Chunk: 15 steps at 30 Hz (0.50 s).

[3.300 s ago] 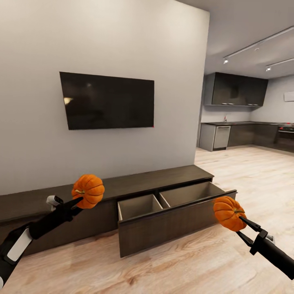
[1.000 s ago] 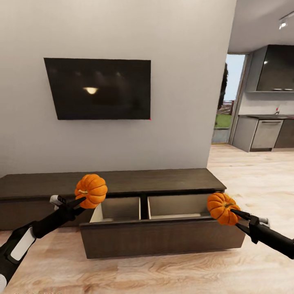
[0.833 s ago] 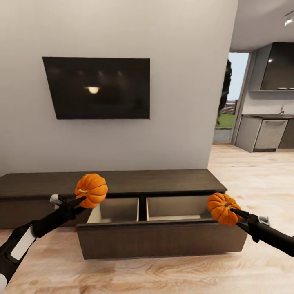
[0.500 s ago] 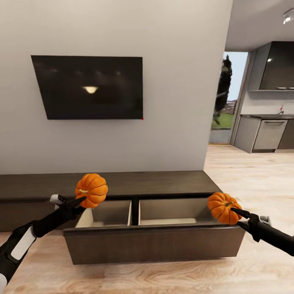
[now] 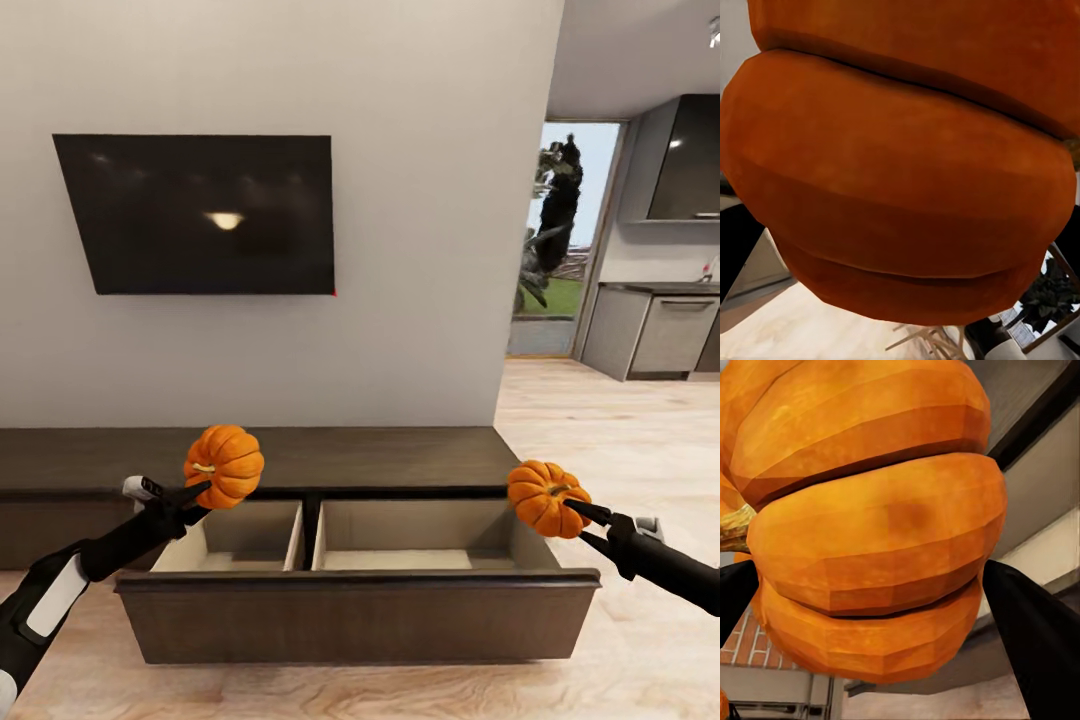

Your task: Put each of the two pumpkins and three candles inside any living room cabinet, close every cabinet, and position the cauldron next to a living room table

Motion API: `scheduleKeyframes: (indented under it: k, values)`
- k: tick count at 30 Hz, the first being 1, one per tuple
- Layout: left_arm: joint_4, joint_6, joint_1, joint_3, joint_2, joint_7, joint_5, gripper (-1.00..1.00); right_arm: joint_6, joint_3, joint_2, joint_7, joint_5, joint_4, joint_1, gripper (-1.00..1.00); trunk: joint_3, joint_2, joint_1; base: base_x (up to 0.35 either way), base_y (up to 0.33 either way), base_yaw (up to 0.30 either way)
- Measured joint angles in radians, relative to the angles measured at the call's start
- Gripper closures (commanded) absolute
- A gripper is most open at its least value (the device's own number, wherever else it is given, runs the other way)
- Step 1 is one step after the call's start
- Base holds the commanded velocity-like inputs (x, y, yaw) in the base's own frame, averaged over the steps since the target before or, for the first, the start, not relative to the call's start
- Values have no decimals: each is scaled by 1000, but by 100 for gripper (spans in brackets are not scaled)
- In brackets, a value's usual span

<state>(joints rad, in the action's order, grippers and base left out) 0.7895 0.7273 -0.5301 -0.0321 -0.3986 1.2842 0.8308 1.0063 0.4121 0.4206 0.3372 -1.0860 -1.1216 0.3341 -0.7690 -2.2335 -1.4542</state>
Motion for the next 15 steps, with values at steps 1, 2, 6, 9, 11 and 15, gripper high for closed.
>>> scheduleKeyframes:
  k: [1, 2, 6, 9, 11, 15]
  values:
    - [0, 0, 0, 0, 0, 0, 0, 100, 0, 0, 0, -1, 2, 0, 0, 100, 0, 0, 0, 216, -242, 0]
    - [0, 0, 0, 0, 0, 0, 0, 100, 0, 0, 0, -1, 2, -3, 0, 100, 0, 0, 0, 233, -225, 0]
    - [0, 0, 0, 1, 0, 0, -1, 100, 0, -1, 0, -7, -1, -35, 0, 100, 0, 0, 0, 281, -145, 0]
    - [0, -1, 0, 1, 0, 0, -2, 100, 0, -2, 0, -9, -2, -56, 0, 100, 0, 0, 0, 283, -140, 0]
    - [0, -1, 0, 4, 0, -1, -3, 100, 1, -18, -1, -12, 0, -62, 0, 100, 0, 0, 0, 260, -178, 0]
    - [0, -1, 0, 44, 2, -1, -6, 100, 6, -122, -1, -70, 3, -62, 2, 100, 0, 0, 0, 248, -181, 0]
